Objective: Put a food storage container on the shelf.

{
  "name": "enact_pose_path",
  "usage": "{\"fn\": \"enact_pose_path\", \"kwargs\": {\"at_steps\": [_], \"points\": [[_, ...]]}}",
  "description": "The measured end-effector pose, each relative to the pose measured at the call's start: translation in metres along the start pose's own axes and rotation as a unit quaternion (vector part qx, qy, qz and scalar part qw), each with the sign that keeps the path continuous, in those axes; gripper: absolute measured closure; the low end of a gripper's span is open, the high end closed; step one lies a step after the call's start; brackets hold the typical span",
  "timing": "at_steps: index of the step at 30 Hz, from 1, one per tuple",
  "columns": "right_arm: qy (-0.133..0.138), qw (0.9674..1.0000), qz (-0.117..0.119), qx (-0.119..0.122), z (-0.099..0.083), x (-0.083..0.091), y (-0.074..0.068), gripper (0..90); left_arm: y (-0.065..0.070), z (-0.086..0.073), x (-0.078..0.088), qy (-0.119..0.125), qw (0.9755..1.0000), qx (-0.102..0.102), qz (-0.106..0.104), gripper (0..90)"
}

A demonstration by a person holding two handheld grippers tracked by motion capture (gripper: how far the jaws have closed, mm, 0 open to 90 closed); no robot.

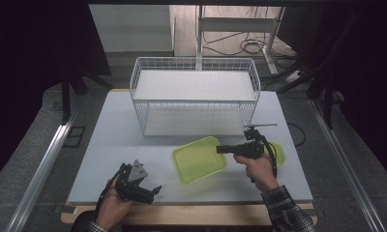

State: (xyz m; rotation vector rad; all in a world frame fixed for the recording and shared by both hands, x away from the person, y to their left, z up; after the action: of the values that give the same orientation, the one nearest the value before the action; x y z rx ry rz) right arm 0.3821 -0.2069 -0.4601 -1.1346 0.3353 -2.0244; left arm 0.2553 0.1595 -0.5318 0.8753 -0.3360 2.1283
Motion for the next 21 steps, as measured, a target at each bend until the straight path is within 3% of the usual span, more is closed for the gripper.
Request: {"fn": "enact_pose_path", "kwargs": {"at_steps": [21], "points": [[0.053, 0.9985, 0.01, 0.011, 0.046, 0.027, -0.026, 80.1, -0.002, 0.0, 0.001, 0.007, 0.9999, 0.007, -0.004, 0.0]]}}
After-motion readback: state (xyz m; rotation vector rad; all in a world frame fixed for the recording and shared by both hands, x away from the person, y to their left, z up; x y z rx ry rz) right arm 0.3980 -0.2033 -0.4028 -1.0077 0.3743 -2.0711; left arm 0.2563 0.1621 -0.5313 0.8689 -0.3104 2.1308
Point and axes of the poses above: each handheld gripper's, and its own axes: x roughly backward along the jaws, z roughly out of its top, y roughly to its right, the point moved 1 cm from there along -x, roughly forward along the jaws, and after that the axes turned 10 degrees about -z, right-handed, at the moved point
